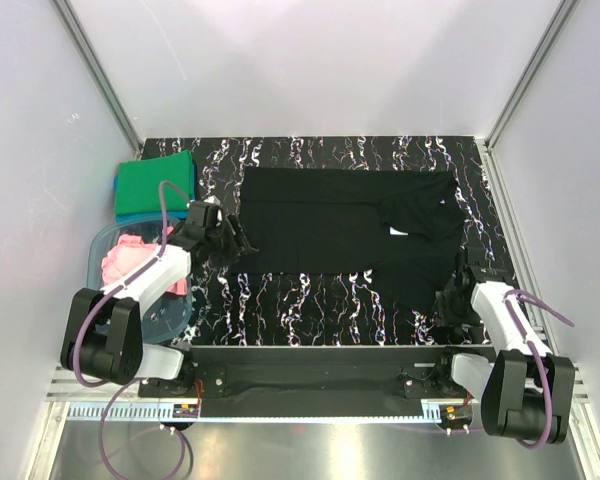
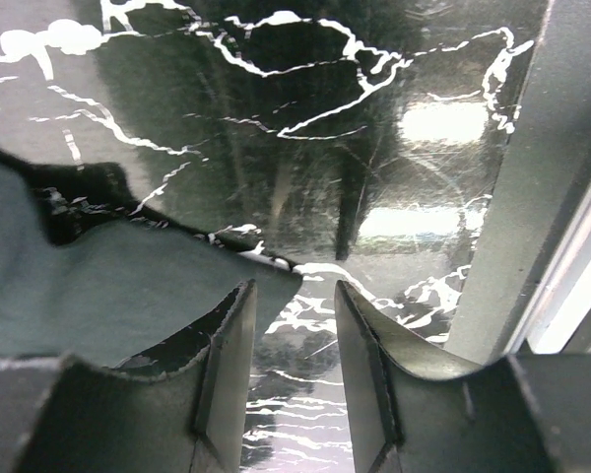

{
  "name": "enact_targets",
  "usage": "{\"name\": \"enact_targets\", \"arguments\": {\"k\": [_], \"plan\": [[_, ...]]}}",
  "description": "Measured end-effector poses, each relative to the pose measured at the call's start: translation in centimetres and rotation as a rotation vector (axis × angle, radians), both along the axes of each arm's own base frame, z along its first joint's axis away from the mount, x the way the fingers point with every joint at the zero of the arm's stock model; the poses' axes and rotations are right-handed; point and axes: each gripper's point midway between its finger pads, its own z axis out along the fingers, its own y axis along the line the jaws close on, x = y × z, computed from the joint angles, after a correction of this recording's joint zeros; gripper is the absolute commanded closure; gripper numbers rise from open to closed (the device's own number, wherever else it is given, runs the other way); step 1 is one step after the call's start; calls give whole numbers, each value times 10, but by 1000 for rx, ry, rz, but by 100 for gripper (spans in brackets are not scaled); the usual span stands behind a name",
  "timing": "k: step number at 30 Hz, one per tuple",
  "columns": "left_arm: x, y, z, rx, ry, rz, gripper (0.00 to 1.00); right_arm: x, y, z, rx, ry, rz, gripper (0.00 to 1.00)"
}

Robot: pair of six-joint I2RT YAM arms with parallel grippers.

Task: Fold and stack the t-shirts
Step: Fold the tshirt

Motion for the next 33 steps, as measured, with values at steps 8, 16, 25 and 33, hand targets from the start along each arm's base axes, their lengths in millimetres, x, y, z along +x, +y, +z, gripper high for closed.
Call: {"name": "enact_targets", "arguments": {"k": [8,16,25,33], "plan": [[5,-7,1,-30,1,-10,32,-5,3,-10,5,76,11,55],[10,-10,3,-46,-7,-13,32,1,3,-9,-22,70,5,57],[11,-12,5,-65,-9,-11,32,11,10,-13,-9,51,8,79],[12,-4,12,-37,-36,28,32,16,8,-8,-26,-10,-22,100]]}}
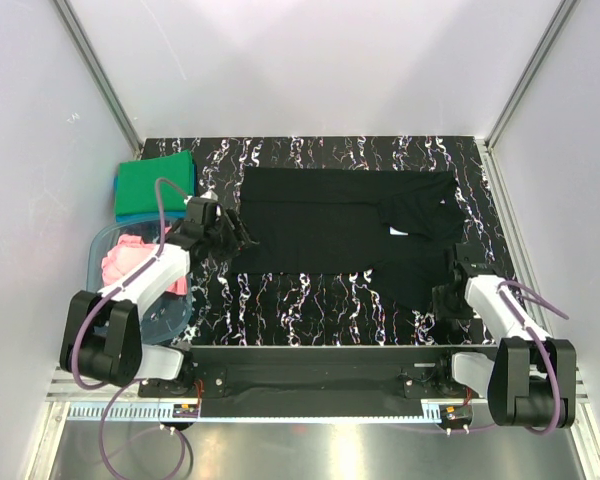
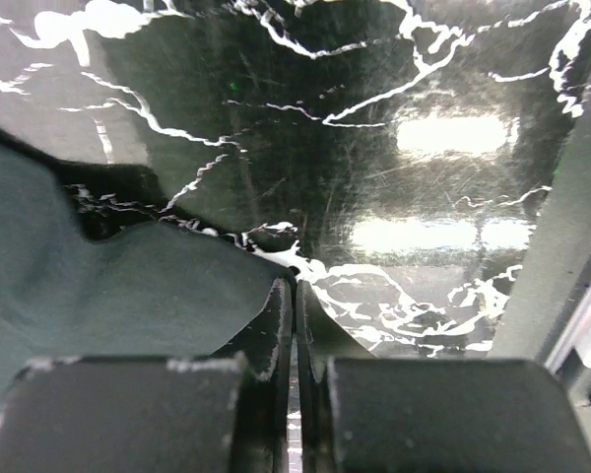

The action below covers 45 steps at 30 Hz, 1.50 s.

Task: Fold and stack the t-shirts
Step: Fold the tshirt

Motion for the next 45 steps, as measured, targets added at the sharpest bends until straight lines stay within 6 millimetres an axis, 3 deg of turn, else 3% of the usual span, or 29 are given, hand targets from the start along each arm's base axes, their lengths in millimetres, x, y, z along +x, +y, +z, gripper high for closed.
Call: {"name": "enact_targets", "arguments": {"k": [5,10,16,20,31,39,45], "plan": [[1,16,3,64,-17,55,30,14,-7,22,-46,-27,50,100],[-4,25,-8,89,14,98,32,30,-9,36,-75,-76,145,100],[-39,50,-45,106,118,265,37,35,-9,39,-97,-101,250,100],[-53,60,-53,75,136,392,39,40,-8,45,-108,-144,299,100],[-33,63,-57,74,266,593,46,55,-5,52,-122,-213,387,100],[-44,55,-70,116,335,612,45,59,-6,54,-134,-225,414,100],[-42,49,-71,117,338,612,47,60,-7,55,-143,-225,431,100]]}}
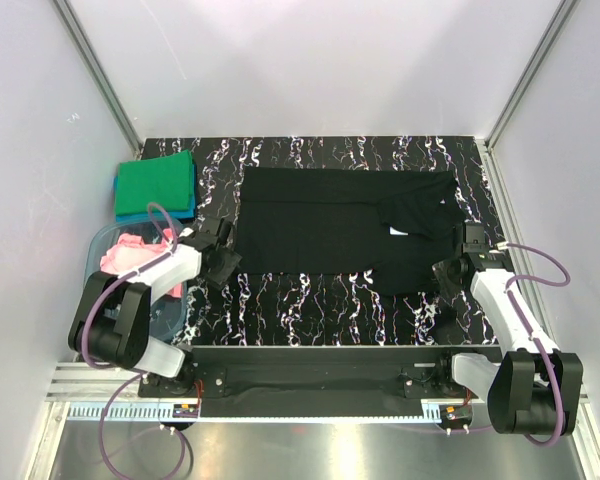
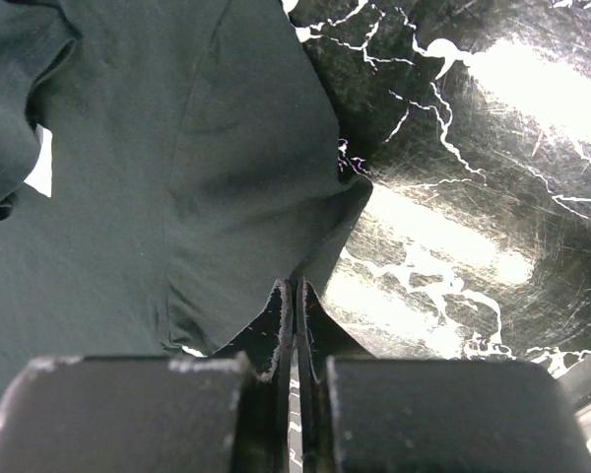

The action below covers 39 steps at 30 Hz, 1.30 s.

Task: Fold and stack the t-shirts
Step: Fold the tshirt

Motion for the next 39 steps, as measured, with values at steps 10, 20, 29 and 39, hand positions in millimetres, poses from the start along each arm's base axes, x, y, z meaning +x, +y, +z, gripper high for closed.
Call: {"name": "enact_targets", "arguments": {"k": [10,20,29,39], "plan": [[12,-2,-1,16,-6,-6,83,4,-5,11,-33,-36,8,100],[23,-2,13,47,-59,-50,100,10,-17,37,-121,-76,38,100],[57,-6,61,77,-181,-103,100,37,-25,76,-204,-160,120,100],[97,-6,85,158,-208,-137,100,79,-37,90,-306,-141,197,100]]}}
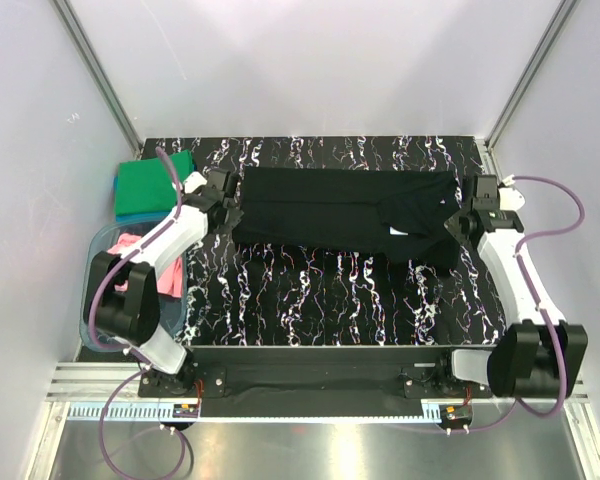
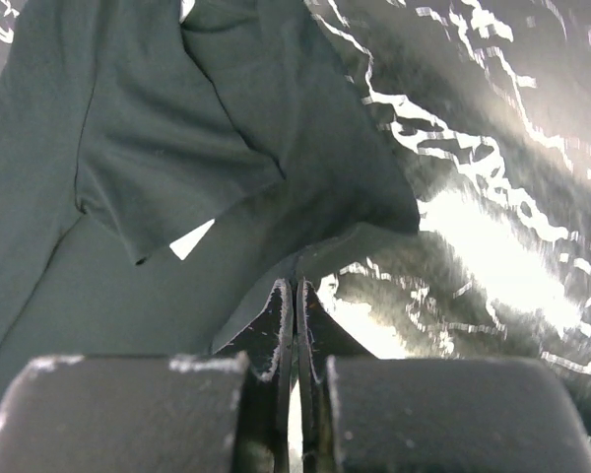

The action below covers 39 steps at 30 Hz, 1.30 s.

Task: Fold and stack the t-shirts
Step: Fold the tshirt

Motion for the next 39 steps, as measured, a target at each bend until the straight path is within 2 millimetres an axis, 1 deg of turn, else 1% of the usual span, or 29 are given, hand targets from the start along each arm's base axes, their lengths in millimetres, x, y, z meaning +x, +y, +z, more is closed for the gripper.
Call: {"name": "enact_targets", "arguments": {"k": [3,8,11,15,19,23,26,31,35,39], "plan": [[12,0,0,19,6,-9,100,16,-2,4,-35,9,43,100],[32,-1,2,41,13,-11,100,48,-5,19,-88,-12,108,100],[43,-1,3,49,11,-9,100,68,-7,22,-113,-9,135,100],[62,2,1,58,17,-5,100,90,-9,15,-131,16,159,100],[80,4,-7,72,29,-7,100,104,-8,4,-129,43,181,100],[87,5,-19,86,54,-15,100,123,-4,-8,-113,62,207,100],[92,6,-28,94,76,-19,100,133,-2,-20,-104,84,223,100],[101,11,-38,98,93,-17,100,142,2,-36,-86,113,245,100],[108,13,-39,100,95,-21,100,143,4,-39,-77,118,253,100],[122,11,-35,101,84,-25,100,146,6,-35,-68,106,260,100]]}}
